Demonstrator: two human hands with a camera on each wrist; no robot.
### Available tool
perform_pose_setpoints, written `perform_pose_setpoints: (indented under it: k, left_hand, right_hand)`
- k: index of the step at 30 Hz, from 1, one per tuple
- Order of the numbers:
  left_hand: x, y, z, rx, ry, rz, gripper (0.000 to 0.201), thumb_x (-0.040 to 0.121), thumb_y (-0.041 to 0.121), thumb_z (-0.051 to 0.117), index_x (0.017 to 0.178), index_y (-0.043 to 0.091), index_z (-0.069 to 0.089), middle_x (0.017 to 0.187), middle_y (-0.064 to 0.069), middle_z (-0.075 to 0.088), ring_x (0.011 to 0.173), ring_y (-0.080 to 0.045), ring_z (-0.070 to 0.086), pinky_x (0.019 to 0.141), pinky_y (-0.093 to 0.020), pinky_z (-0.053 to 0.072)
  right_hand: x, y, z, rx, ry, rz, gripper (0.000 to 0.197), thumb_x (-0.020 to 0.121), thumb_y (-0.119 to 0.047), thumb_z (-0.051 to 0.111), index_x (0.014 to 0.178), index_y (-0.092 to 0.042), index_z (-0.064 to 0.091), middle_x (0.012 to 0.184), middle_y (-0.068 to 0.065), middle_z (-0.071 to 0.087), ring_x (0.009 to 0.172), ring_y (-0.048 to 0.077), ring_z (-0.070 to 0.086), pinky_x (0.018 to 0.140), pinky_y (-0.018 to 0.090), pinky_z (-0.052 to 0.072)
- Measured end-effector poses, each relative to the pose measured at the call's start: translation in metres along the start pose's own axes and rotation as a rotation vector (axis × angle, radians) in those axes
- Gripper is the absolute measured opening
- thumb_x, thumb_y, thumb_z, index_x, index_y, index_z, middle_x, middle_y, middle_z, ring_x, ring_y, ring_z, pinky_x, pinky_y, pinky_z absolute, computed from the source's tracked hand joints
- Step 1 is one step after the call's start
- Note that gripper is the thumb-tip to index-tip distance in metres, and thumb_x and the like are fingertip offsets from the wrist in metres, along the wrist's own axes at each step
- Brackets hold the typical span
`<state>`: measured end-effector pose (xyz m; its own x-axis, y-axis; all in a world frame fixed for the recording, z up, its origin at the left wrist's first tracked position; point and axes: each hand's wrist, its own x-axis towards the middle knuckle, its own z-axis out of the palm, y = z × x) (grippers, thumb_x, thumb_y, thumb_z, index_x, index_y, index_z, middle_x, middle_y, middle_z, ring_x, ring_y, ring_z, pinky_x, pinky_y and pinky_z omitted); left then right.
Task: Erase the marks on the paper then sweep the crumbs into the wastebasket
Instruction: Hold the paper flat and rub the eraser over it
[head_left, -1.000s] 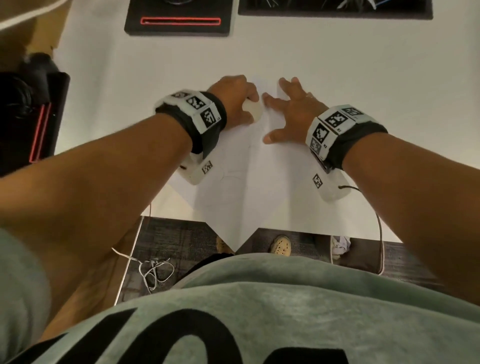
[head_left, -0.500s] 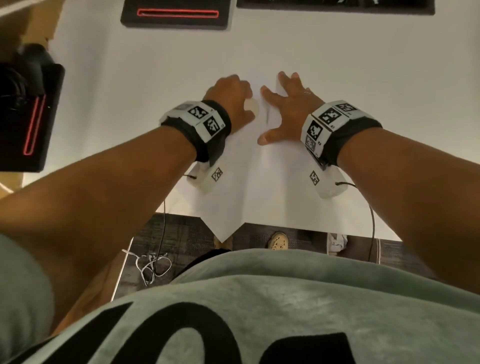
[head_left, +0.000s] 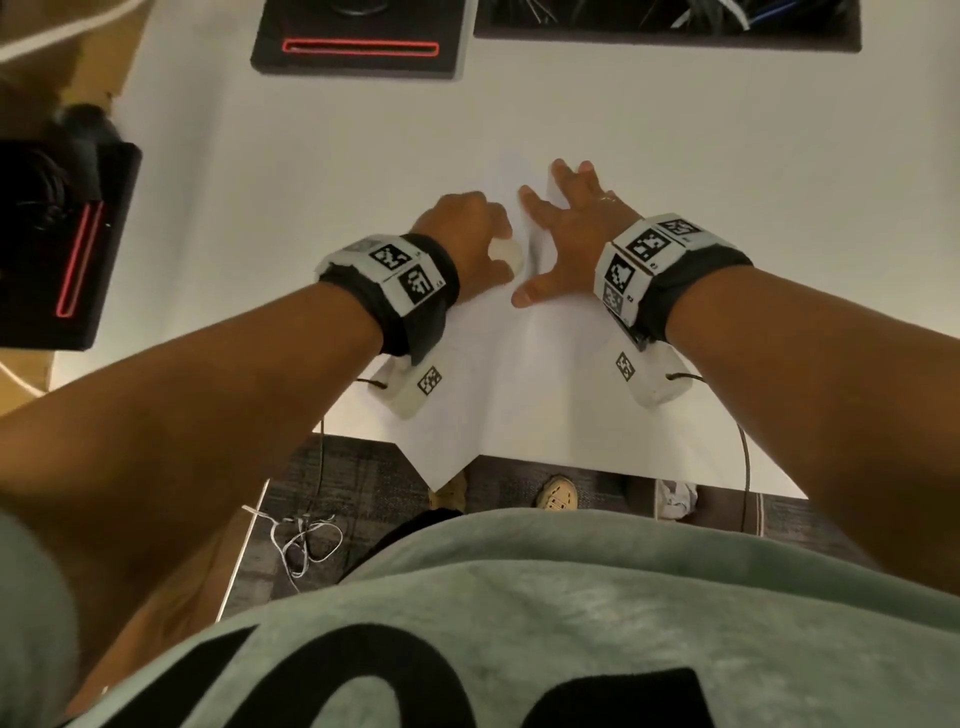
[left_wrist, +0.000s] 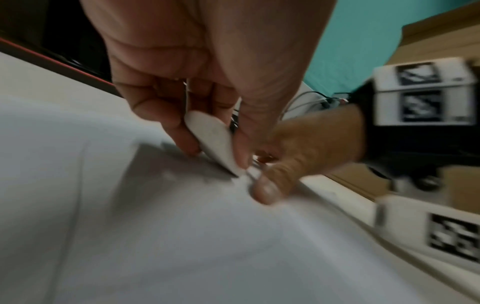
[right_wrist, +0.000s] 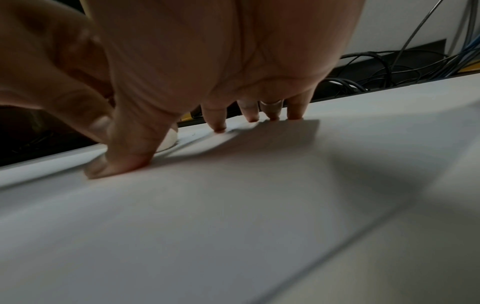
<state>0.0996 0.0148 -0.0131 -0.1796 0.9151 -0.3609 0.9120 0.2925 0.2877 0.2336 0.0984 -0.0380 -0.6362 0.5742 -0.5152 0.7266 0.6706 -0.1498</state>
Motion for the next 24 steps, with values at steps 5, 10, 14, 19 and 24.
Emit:
perform_pose_setpoints:
  k: [5,10,14,19,24]
  left_hand:
    - [0.005,0.003,-0.007,-0.003,0.042,-0.016,0.044,0.085,0.03,0.063,0.125,0.015,0.055,0.127,-0.008,0.05,0.119,-0.026,0.048,0.091,-0.032,0.039]
    - [0.007,0.003,-0.005,0.028,0.035,-0.011,0.046,0.085,0.031,0.064,0.127,0.015,0.053,0.127,-0.008,0.049,0.118,-0.027,0.048,0.09,-0.033,0.039]
    - [0.004,0.002,-0.005,0.051,0.002,0.022,0.046,0.083,0.032,0.066,0.125,0.016,0.055,0.125,-0.008,0.052,0.116,-0.027,0.049,0.09,-0.033,0.039]
    - [0.007,-0.001,-0.009,0.042,0.032,0.006,0.047,0.085,0.031,0.064,0.128,0.016,0.053,0.128,-0.009,0.049,0.12,-0.029,0.046,0.094,-0.035,0.038]
    - [-0.006,0.002,-0.001,0.102,-0.06,0.107,0.044,0.083,0.032,0.066,0.123,0.018,0.057,0.121,-0.006,0.053,0.114,-0.026,0.05,0.083,-0.03,0.037]
  right_hand:
    - [0.001,0.0,0.0,-0.008,-0.003,0.002,0.121,0.068,-0.074,0.065,0.154,-0.029,-0.007,0.161,0.01,-0.02,0.147,0.034,-0.017,0.12,0.049,0.006]
    - [0.0,0.0,0.0,-0.007,-0.003,0.002,0.121,0.068,-0.074,0.065,0.155,-0.028,-0.007,0.161,0.01,-0.02,0.147,0.035,-0.017,0.12,0.049,0.007]
    - [-0.001,0.001,-0.001,-0.001,-0.003,-0.004,0.121,0.069,-0.074,0.064,0.155,-0.027,-0.007,0.161,0.01,-0.02,0.147,0.035,-0.018,0.12,0.05,0.007]
    - [-0.001,0.0,0.0,-0.004,-0.011,-0.001,0.125,0.066,-0.075,0.066,0.154,-0.027,-0.008,0.16,0.01,-0.021,0.147,0.035,-0.018,0.12,0.05,0.006]
    - [-0.002,0.0,-0.002,0.0,-0.006,-0.001,0.126,0.065,-0.074,0.068,0.154,-0.027,-0.008,0.16,0.01,-0.021,0.147,0.035,-0.019,0.12,0.051,0.007]
